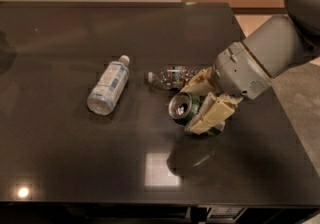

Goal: Place green can upright

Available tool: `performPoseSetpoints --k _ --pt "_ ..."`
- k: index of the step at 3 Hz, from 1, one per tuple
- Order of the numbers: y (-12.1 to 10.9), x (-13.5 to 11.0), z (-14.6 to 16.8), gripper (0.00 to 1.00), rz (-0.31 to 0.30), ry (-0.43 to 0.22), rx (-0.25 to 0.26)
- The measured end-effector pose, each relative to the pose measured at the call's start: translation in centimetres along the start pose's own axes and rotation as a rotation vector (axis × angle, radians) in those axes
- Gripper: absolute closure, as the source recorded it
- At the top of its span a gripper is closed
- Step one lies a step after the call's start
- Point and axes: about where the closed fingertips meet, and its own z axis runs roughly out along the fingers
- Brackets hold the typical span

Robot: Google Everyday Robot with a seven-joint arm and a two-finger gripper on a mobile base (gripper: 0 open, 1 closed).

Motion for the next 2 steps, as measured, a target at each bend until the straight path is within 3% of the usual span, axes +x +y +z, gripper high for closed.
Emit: performPoseSetpoints --k 1,2 --pt "0.85 -0.14 -0.47 1.0 0.115 -0.215 0.02" --pt "1.39 -0.59 -0.84 1.0 0.176 -0.396 0.024"
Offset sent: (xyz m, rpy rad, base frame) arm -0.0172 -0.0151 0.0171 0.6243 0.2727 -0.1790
